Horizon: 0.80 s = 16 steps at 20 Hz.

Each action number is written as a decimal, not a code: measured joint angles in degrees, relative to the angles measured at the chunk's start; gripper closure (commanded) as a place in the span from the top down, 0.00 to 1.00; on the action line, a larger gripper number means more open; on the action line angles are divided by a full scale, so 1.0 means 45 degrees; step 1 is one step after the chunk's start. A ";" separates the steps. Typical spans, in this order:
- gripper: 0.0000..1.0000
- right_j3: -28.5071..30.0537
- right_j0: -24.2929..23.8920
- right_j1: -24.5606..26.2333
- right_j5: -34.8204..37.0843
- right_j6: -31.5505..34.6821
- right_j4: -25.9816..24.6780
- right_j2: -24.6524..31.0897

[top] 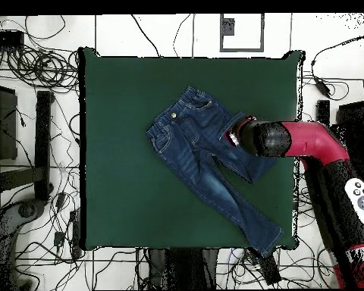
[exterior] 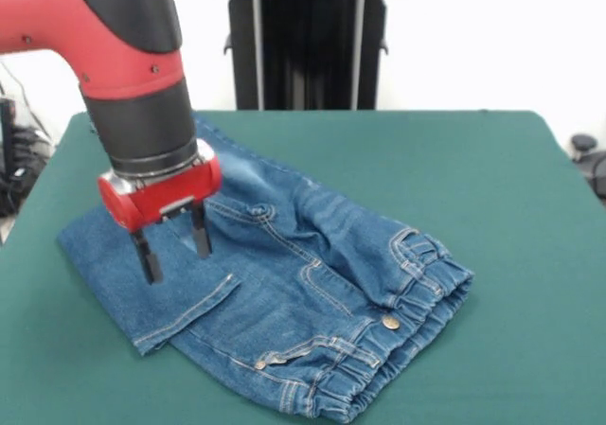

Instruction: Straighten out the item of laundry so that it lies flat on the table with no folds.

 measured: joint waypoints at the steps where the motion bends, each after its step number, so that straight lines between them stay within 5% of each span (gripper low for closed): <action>1: 1.00 0.0000 0.0000 0.0097 0.0001 0.0000 -0.0001 -0.0001; 16: 1.00 -0.0006 0.0000 0.1217 0.0000 0.0000 -0.0090 -0.0007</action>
